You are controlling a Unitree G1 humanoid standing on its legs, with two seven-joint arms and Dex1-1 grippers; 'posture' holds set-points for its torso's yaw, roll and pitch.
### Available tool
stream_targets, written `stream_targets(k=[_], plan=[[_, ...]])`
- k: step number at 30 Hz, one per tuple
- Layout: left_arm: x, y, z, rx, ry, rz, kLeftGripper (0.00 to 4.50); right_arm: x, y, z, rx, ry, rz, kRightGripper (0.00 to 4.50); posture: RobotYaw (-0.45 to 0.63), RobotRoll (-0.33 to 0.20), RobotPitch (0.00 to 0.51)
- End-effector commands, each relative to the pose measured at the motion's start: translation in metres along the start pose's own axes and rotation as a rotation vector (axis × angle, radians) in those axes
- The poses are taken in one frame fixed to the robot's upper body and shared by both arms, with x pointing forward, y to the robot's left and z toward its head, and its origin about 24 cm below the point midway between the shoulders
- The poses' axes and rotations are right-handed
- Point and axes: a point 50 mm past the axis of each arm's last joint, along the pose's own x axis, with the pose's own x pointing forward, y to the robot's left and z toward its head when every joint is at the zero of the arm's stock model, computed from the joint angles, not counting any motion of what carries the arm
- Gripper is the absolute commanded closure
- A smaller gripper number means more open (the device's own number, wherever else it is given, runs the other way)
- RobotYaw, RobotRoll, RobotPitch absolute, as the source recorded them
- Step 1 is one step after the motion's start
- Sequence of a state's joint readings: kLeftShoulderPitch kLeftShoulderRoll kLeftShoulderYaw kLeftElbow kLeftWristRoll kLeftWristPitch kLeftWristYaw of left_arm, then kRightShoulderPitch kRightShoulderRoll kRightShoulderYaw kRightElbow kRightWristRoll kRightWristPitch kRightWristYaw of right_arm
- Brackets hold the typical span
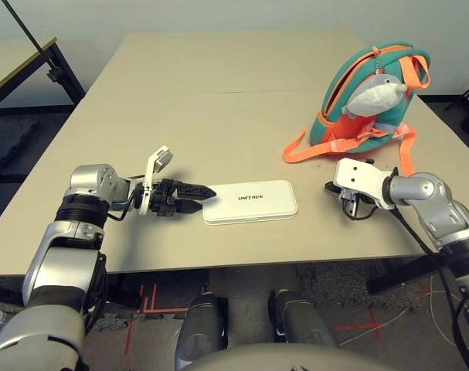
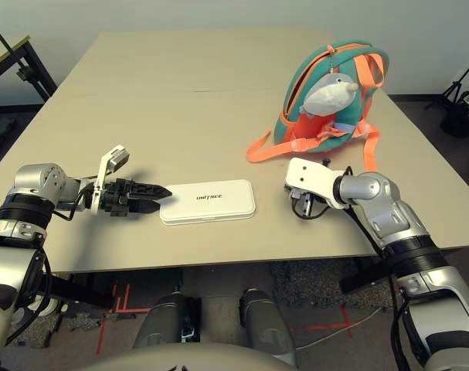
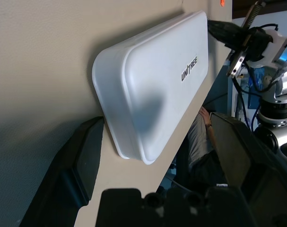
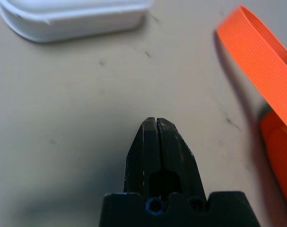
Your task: Put the pencil case into the backpack and zip it.
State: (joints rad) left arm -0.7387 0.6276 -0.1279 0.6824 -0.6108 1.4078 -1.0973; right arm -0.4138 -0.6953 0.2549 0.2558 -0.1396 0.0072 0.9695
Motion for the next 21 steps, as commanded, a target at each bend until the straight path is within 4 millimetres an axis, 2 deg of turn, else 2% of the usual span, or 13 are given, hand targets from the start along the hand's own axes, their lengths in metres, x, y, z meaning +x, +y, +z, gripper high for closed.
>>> stream_targets(k=[1, 15, 21], plan=[[0.004, 0.005, -0.004, -0.015, 0.021, 0.028, 0.00, 0.007, 0.003, 0.009, -0.023, -0.026, 0.035, 4.46, -0.18, 0.000, 0.059], [0.002, 0.004, -0.008, -0.022, 0.024, 0.029, 0.00, 0.033, 0.015, 0.031, -0.044, -0.100, 0.099, 4.46, -0.16, 0.000, 0.063], [0.003, 0.004, -0.009, -0.017, 0.024, 0.030, 0.00, 0.038, 0.018, 0.038, -0.051, -0.121, 0.112, 4.46, -0.16, 0.000, 0.063]])
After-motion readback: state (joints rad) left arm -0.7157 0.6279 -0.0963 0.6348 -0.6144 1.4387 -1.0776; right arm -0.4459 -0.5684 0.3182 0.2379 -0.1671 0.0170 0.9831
